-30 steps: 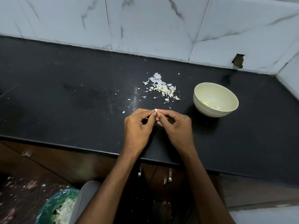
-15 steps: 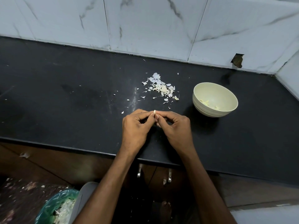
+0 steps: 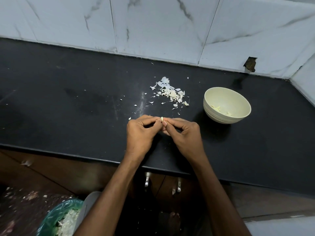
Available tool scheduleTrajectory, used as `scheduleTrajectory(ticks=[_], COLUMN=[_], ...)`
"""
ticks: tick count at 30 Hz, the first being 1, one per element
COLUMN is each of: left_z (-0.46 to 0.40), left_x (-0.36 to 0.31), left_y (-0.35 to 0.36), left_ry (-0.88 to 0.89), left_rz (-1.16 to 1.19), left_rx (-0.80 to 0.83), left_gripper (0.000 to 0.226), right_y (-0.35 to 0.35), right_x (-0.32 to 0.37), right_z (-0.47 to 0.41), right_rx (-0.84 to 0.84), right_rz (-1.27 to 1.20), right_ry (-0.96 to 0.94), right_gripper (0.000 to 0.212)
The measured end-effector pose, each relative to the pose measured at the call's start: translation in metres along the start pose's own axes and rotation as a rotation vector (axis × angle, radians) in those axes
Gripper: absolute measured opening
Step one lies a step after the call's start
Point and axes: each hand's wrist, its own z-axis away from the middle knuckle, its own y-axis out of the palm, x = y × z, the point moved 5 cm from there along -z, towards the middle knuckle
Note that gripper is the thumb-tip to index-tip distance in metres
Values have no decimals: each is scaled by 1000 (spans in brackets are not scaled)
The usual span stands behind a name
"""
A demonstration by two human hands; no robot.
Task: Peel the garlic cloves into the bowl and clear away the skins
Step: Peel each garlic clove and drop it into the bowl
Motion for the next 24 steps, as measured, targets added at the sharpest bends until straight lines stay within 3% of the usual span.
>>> scheduleTrajectory(ticks=[12,18,24], left_z=[4,4,6], left_x=[-2,3,-1], left_y=[4,5,8], left_ry=[-75,-161,-78], left_rz=[89,192,26], left_rx=[-42,-33,-21], left_gripper=[21,8,14], right_y=[-2,0,1], right_x=[-2,-5,-3], right_z=[-3,-5,-6], right_rx=[-33,-23,-27], right_rz=[-259,-335,-306], right_ry=[214,283,279], right_gripper=[12,11,17])
